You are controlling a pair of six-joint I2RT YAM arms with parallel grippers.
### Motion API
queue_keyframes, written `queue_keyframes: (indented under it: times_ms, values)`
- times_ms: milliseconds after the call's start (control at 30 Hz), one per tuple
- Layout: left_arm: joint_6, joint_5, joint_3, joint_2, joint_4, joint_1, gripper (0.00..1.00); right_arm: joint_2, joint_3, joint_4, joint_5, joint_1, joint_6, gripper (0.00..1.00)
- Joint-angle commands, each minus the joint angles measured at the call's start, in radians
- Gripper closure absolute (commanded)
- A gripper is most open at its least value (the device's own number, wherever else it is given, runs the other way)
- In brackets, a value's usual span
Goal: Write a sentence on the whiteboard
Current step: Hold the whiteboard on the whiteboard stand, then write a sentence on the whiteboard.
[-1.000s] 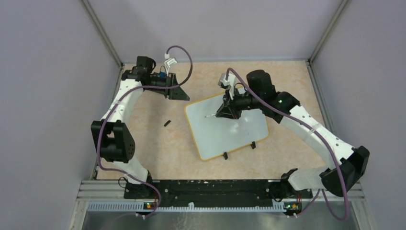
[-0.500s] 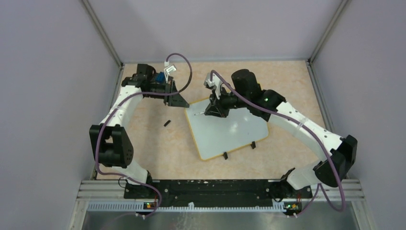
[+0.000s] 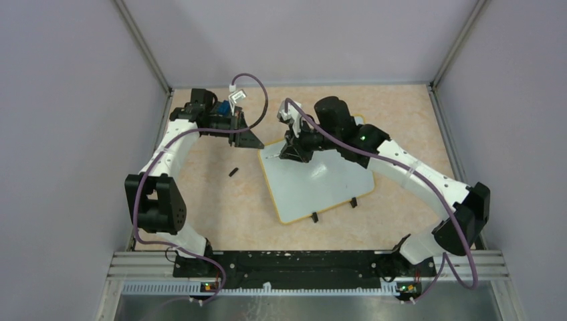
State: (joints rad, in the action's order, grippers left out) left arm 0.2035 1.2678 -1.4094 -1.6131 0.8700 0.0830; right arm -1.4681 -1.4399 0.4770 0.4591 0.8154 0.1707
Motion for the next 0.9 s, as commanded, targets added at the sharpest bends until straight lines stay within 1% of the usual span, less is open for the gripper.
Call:
queue_keyframes:
  times_ms: [0, 367, 867]
  values:
    - [-0.003, 0.041, -0.004, 0.0, -0.025, 0.003, 0.89, -0.01, -0.055, -0.058, -0.016, 0.012, -0.017, 1.0]
    - [-0.001, 0.031, -0.004, 0.001, -0.031, 0.008, 1.0, -0.051, -0.082, -0.058, -0.046, 0.011, -0.029, 1.0]
    - [-0.002, 0.031, -0.003, 0.005, -0.035, 0.009, 1.0, -0.069, -0.053, -0.052, -0.104, 0.012, -0.016, 1.0]
